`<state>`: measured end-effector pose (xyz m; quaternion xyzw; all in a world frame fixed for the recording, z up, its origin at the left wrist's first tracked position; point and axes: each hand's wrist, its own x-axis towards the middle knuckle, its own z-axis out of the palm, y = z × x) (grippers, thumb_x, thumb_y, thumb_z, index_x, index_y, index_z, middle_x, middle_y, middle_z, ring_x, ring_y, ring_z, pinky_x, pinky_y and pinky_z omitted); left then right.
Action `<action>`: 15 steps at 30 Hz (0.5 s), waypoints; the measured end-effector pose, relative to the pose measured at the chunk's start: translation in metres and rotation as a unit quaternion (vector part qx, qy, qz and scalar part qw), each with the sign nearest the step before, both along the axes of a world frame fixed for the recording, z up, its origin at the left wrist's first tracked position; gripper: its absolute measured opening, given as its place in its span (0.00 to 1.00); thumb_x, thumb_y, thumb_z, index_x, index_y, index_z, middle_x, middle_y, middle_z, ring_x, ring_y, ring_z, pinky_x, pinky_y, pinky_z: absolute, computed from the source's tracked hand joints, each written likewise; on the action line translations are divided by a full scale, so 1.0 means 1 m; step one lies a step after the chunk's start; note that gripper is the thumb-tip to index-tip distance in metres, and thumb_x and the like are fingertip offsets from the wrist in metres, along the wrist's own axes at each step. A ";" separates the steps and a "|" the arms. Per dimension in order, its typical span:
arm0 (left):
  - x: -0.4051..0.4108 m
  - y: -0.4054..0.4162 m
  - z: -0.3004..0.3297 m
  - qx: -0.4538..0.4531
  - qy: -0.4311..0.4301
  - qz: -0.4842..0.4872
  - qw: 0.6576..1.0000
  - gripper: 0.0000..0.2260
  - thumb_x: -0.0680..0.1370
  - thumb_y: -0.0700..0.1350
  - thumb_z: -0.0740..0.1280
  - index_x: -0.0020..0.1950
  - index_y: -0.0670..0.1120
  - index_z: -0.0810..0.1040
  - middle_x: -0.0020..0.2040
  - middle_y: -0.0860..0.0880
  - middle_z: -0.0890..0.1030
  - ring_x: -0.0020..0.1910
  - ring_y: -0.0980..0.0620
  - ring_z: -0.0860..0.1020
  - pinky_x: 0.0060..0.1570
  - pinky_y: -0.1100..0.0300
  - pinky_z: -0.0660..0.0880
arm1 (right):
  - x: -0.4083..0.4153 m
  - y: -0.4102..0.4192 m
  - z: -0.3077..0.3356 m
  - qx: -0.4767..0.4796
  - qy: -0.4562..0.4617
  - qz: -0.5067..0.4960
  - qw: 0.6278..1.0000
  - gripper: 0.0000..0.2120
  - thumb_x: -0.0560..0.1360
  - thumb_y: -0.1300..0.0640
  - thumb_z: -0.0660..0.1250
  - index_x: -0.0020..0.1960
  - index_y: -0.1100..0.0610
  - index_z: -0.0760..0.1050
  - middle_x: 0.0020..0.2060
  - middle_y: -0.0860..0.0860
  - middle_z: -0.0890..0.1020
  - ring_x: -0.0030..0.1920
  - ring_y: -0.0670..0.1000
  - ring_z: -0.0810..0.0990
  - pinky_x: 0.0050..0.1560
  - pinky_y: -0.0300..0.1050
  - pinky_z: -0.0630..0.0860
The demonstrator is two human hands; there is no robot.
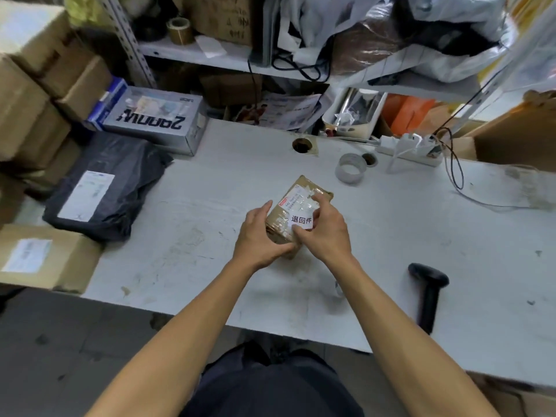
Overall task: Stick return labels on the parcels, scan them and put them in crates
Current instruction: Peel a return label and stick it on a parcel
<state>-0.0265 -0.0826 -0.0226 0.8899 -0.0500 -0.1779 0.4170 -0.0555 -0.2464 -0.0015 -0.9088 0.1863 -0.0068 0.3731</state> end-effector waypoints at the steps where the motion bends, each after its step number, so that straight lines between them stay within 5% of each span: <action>1: -0.001 -0.005 0.000 -0.018 0.005 -0.008 1.000 0.50 0.63 0.57 0.82 0.80 0.52 0.61 0.74 0.49 0.68 0.71 0.51 0.70 0.67 0.57 0.70 | -0.004 0.002 0.002 0.019 -0.001 -0.012 1.000 0.39 0.66 0.51 0.77 0.74 0.49 0.64 0.55 0.50 0.81 0.53 0.52 0.81 0.53 0.51 0.79; 4: -0.008 -0.014 0.003 -0.042 -0.015 -0.011 0.999 0.45 0.64 0.52 0.81 0.78 0.49 0.65 0.69 0.48 0.74 0.67 0.50 0.73 0.61 0.62 0.69 | -0.022 0.006 0.003 0.087 -0.008 -0.070 0.994 0.44 0.64 0.52 0.78 0.74 0.46 0.61 0.59 0.47 0.71 0.57 0.50 0.79 0.57 0.47 0.79; 7: -0.019 -0.016 0.009 -0.062 -0.067 -0.008 0.996 0.37 0.63 0.52 0.81 0.70 0.50 0.73 0.58 0.53 0.78 0.59 0.52 0.77 0.52 0.68 0.70 | -0.041 0.006 0.010 0.242 0.001 -0.148 0.959 0.31 0.69 0.59 0.79 0.65 0.48 0.66 0.54 0.43 0.75 0.53 0.43 0.80 0.51 0.32 0.78; 9: -0.030 -0.021 0.017 -0.094 -0.093 -0.029 0.991 0.35 0.63 0.53 0.82 0.67 0.51 0.74 0.54 0.58 0.77 0.54 0.55 0.78 0.48 0.71 0.73 | -0.054 0.002 0.012 0.319 -0.025 -0.182 0.930 0.23 0.71 0.62 0.77 0.62 0.53 0.73 0.52 0.45 0.82 0.54 0.47 0.84 0.51 0.37 0.81; 15: -0.072 -0.075 0.046 -0.170 -0.137 -0.101 0.971 0.39 0.61 0.59 0.82 0.68 0.53 0.70 0.60 0.56 0.79 0.56 0.57 0.80 0.53 0.57 0.82 | -0.114 -0.041 0.049 0.289 -0.143 -0.273 0.906 0.32 0.72 0.63 0.75 0.73 0.54 0.69 0.56 0.46 0.81 0.55 0.44 0.82 0.54 0.43 0.82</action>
